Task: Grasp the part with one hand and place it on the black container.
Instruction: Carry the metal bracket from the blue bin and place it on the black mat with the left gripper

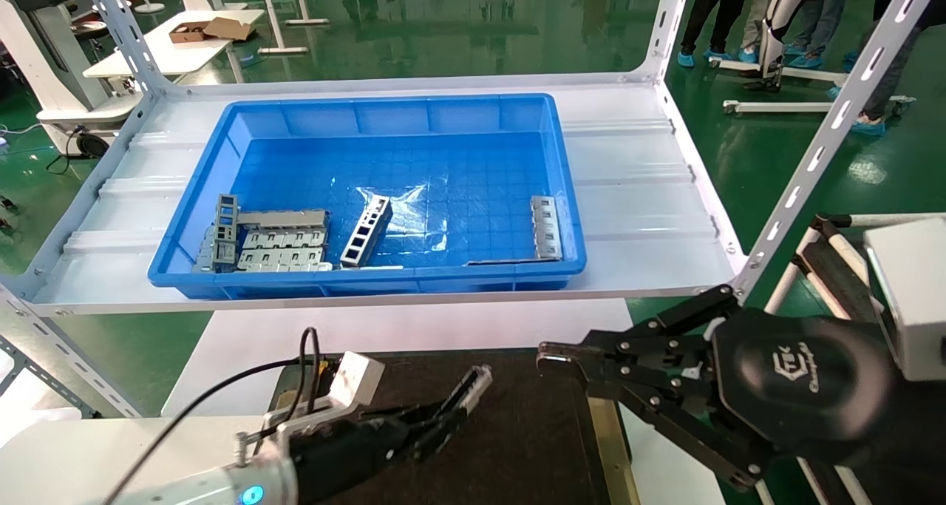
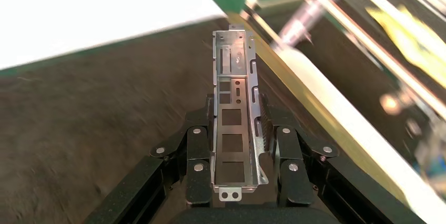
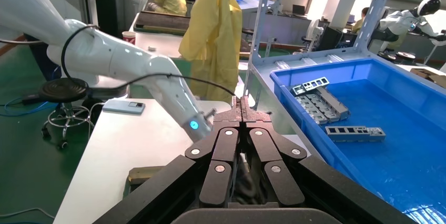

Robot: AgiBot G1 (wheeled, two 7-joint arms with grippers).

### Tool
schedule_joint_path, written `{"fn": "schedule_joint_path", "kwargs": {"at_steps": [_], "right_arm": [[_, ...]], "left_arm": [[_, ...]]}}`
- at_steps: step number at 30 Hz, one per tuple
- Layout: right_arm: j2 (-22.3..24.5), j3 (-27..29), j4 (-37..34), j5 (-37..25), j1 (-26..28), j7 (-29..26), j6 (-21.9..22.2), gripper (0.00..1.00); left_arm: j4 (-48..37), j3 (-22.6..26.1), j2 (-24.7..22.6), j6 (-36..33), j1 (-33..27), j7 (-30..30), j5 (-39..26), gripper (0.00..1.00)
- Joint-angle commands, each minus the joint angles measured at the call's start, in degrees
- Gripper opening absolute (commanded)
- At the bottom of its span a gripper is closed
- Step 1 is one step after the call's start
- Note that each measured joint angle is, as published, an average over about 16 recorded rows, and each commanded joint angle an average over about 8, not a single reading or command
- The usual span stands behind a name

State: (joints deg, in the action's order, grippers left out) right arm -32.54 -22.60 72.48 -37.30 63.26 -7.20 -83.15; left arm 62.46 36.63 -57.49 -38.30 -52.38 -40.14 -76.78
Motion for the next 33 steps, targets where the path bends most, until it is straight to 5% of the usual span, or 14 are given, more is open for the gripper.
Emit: {"fn": "schedule_joint_path", "kwargs": {"at_steps": [1, 15, 28, 30, 33], "right_arm": [[0.00, 0.00, 0.00, 0.00, 0.00, 0.00, 0.00, 0.00], [0.00, -0.01, 0.00, 0.00, 0.00, 0.00, 0.00, 0.00], [0.00, -0.01, 0.00, 0.01, 0.00, 0.00, 0.00, 0.01], [0.00, -0.01, 0.00, 0.01, 0.00, 0.01, 0.00, 0.11], [0.00, -0.01, 0.00, 0.01, 0.00, 0.01, 0.00, 0.49]], "left_arm": [[-0.72, 0.61, -2.01, 4.53, 0.35, -3.81, -1.70, 0.00], [-7.30, 4.86, -8.81, 19.20, 1.75, -18.73, -11.59, 0.00], [-10.79, 6.95, -10.85, 23.27, 2.47, -29.15, -17.69, 0.00], [-10.96, 7.22, -11.02, 23.40, 2.43, -30.52, -18.66, 0.05], [-11.18, 7.59, -11.24, 23.49, 2.36, -32.56, -20.22, 0.42]]}}
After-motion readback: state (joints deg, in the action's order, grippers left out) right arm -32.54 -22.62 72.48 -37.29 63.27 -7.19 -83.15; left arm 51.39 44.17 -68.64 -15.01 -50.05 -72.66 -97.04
